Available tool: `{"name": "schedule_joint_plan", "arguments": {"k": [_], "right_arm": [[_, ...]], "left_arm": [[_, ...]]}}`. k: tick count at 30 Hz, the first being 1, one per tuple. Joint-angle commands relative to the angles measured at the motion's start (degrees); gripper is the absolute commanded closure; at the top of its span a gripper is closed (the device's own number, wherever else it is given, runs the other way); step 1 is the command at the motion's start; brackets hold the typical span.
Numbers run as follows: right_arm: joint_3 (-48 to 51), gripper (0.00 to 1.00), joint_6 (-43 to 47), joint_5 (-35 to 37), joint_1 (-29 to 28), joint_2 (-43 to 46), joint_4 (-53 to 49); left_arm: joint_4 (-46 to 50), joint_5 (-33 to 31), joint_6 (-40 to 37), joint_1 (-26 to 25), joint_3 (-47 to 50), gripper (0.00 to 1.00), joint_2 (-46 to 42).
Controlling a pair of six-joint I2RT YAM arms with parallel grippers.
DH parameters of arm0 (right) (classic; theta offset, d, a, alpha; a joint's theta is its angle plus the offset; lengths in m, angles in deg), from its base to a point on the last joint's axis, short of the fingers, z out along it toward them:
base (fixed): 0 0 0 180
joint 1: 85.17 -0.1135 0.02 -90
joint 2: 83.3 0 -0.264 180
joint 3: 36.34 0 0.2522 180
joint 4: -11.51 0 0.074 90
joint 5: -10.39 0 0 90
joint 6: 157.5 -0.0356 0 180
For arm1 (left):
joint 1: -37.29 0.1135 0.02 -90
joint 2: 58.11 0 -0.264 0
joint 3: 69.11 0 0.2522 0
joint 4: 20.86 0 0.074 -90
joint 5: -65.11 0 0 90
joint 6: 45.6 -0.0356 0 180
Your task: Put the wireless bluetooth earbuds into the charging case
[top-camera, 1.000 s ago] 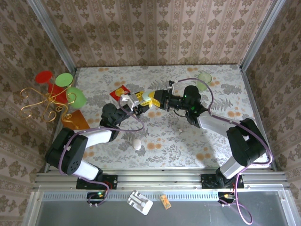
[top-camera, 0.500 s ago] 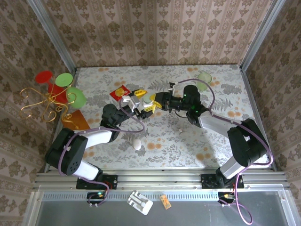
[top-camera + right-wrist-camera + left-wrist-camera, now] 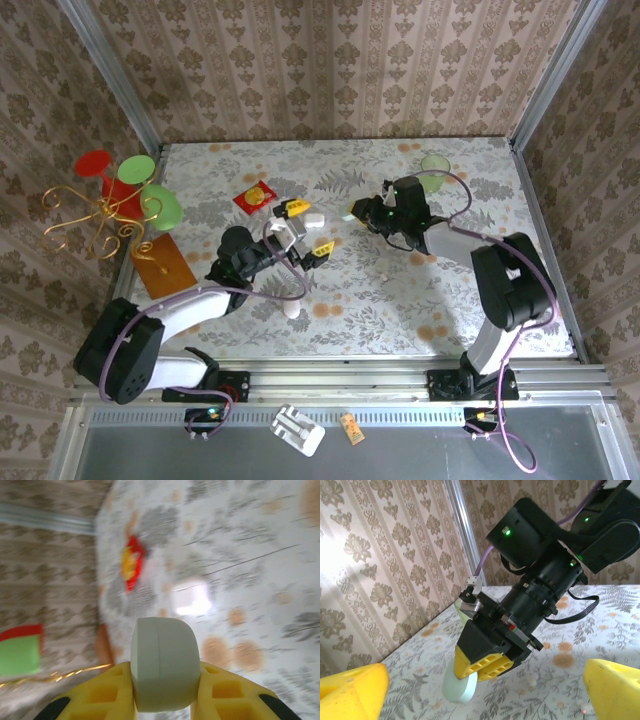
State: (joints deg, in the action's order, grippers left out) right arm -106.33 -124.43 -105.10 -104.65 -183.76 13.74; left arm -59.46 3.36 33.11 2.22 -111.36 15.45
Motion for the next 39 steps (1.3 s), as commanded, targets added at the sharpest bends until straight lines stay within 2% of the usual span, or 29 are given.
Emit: {"name": "schedule_joint_plan", "arguments": {"k": [1,9,12,15,20,24,26,31,35,39], "right_arm": [[-5.22,0.78,5.53,7.92,-0.03,-4.32,-7.10],[-16.89,0.78,6.97,10.19,0.13,-16.52,-12.75],[-21.16,0.75,9.12,11.40,0.14,-19.49,-16.08],[-22.86,0.72,10.55,12.56,0.22,-20.47,-17.57],[-21.66,0.39,14.50,16.20,0.49,-16.23,-20.15],[-17.98,0.21,17.61,18.80,0.74,-9.94,-20.99],[-15.17,0.13,18.62,18.74,0.72,-6.22,-21.25],[-6.48,0.07,20.38,17.43,0.73,3.77,-18.64],[-1.98,0.06,22.33,17.76,0.76,9.52,-18.73],[0.35,0.06,22.39,16.78,0.75,11.24,-17.89]], "left_arm": [[6.82,-3.18,-3.48,-0.26,1.48,0.00,-2.25],[12.46,-10.78,0.34,-1.29,2.57,0.00,-5.42],[16.29,-16.89,2.21,-3.98,1.75,0.00,-6.37],[20.27,-26.65,1.77,-8.76,0.75,0.00,-6.93],[28.93,-44.02,8.77,-14.73,-0.28,0.00,-9.24],[39.31,-53.44,18.35,-18.96,-0.72,0.00,-11.85],[47.89,-55.74,25.61,-20.96,-1.91,0.00,-13.20],[68.06,-61.08,41.62,-27.16,-6.25,0.00,-13.48],[79.23,-59.08,56.82,-29.50,-7.72,0.00,-11.42],[82.80,-54.01,64.89,-29.79,-7.07,0.00,-9.94]]}}
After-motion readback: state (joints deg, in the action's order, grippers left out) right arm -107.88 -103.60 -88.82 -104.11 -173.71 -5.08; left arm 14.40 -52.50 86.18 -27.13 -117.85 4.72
